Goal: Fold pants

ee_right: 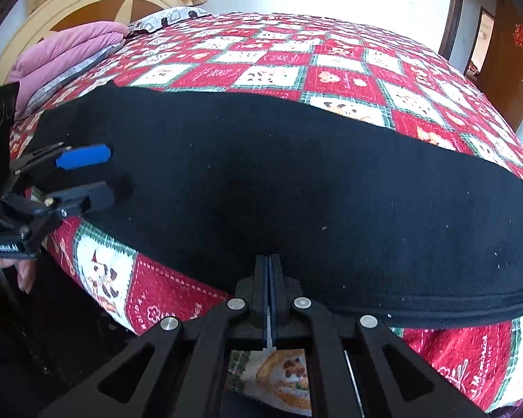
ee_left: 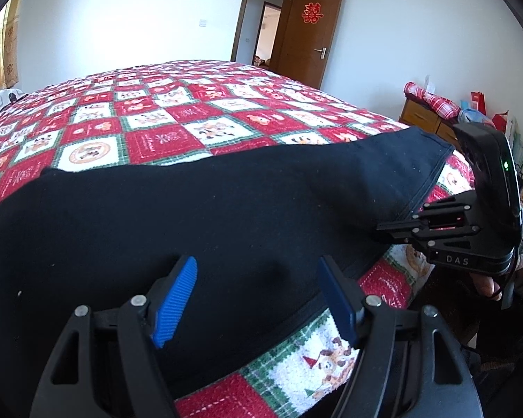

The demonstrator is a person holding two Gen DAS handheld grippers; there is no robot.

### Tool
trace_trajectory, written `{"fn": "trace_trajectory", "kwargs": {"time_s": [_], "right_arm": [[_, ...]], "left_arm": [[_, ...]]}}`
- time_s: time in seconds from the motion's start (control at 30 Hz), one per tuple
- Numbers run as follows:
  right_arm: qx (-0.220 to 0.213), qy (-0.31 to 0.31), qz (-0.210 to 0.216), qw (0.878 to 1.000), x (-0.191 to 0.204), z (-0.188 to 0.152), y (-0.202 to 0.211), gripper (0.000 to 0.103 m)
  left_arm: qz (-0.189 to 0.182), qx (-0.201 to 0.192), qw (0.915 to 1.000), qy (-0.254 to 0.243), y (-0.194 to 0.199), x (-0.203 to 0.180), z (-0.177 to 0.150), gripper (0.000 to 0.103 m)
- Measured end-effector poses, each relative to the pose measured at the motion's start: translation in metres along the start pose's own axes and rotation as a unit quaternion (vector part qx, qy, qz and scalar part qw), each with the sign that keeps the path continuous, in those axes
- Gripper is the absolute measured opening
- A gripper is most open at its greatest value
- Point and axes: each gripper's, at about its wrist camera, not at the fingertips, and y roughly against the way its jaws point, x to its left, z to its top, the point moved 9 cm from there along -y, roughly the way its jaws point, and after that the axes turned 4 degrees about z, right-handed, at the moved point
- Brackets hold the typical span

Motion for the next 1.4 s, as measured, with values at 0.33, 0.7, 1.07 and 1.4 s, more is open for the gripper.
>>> {"fn": "trace_trajectory", "kwargs": {"time_s": [0.33, 0.7, 1.07, 1.4], "right_arm": [[-0.037, -0.015, 0.084, 0.996, 0.024, 0.047, 0.025, 0.052], [-0.011, -0.088, 0.291, 0.953, 0.135, 0.185, -0.038, 0.062], [0.124, -0.133, 0.318, 0.93, 0.185, 0.205, -0.124, 0.031], [0.09, -0.159, 0.285, 0.941, 0.17, 0.215, -0.145, 0.005]], "left_arm": [[0.089, -0.041, 0.9944, 0.04, 0.041, 0.076, -0.004, 0.074], [0.154, -0.058, 0.984, 0.07, 0.055, 0.123, -0.016, 0.074], [0.149, -0.071, 0.9837, 0.072, 0.049, 0.124, -0.024, 0.085], [0.162, -0.058, 0.9847, 0.027, 0.042, 0.107, -0.03, 0.101]]}}
